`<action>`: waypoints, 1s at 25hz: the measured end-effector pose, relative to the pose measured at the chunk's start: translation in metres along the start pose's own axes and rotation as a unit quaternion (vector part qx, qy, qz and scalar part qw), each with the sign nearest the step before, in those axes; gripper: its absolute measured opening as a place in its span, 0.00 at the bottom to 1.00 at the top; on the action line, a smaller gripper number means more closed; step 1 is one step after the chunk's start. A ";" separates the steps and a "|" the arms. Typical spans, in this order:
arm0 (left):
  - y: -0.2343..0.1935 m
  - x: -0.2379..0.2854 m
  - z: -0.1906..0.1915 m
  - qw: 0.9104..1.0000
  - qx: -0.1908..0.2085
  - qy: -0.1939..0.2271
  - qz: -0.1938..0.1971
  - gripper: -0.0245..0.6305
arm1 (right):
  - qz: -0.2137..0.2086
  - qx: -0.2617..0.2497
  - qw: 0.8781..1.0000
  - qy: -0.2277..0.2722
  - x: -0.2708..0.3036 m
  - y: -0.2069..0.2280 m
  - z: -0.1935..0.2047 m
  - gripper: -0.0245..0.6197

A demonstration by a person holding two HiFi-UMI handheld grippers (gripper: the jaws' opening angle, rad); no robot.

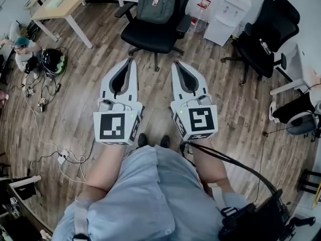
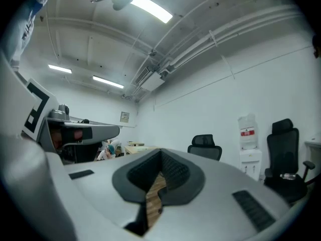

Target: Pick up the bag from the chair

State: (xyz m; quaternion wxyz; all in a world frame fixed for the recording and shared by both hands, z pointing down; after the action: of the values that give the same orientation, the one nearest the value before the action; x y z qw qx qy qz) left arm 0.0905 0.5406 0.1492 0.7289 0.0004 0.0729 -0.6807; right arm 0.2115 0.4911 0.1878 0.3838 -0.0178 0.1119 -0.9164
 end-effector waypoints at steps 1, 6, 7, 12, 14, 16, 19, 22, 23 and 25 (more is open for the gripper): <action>0.002 0.001 0.001 1.000 0.001 0.001 -0.002 0.04 | 0.000 0.004 1.000 0.001 -0.001 0.004 0.001 0.04; 0.015 0.011 0.007 1.000 0.008 0.000 -0.006 0.04 | -0.004 0.006 1.000 -0.007 -0.001 0.023 0.013 0.04; 0.015 0.013 0.008 1.000 0.009 -0.001 -0.006 0.04 | -0.003 0.008 1.000 -0.009 0.000 0.027 0.015 0.04; 0.007 0.023 0.018 1.000 0.005 -0.013 -0.014 0.04 | -0.003 0.016 1.000 -0.020 0.013 0.032 0.027 0.04; 0.000 0.029 0.022 1.000 0.002 -0.014 -0.017 0.04 | -0.006 0.017 1.000 -0.024 0.022 0.031 0.032 0.04; -0.010 0.037 0.027 1.000 -0.003 -0.016 -0.020 0.04 | -0.010 0.018 0.999 -0.030 0.034 0.029 0.039 0.04; -0.031 0.057 0.037 0.999 -0.015 -0.024 -0.022 0.04 | -0.012 0.011 0.999 -0.042 0.061 0.028 0.048 0.04; -0.057 0.084 0.041 0.999 -0.027 -0.026 -0.020 0.04 | -0.009 -0.014 0.999 -0.049 0.096 0.028 0.052 0.04; -0.067 0.093 0.041 0.999 -0.029 -0.025 -0.018 0.04 | -0.009 -0.016 0.999 -0.051 0.108 0.028 0.052 0.04; -0.085 0.113 0.040 0.999 -0.033 -0.024 -0.014 0.04 | -0.010 -0.005 0.999 -0.053 0.134 0.030 0.054 0.04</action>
State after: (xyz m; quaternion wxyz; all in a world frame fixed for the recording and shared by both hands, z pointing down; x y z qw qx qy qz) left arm 0.0170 0.4185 0.1849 0.7203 -0.0413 0.0778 -0.6880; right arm 0.1445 0.3658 0.2267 0.3798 -0.0691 0.0955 -0.9175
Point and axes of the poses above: the fingertips, and each gripper's own axes: x forward along the fingers, y to its right, z out of its underside, the point moved 3 cm from there along -x, backward along the fingers, and after that the axes turned 13 degrees about -x, right-handed, at the moved point
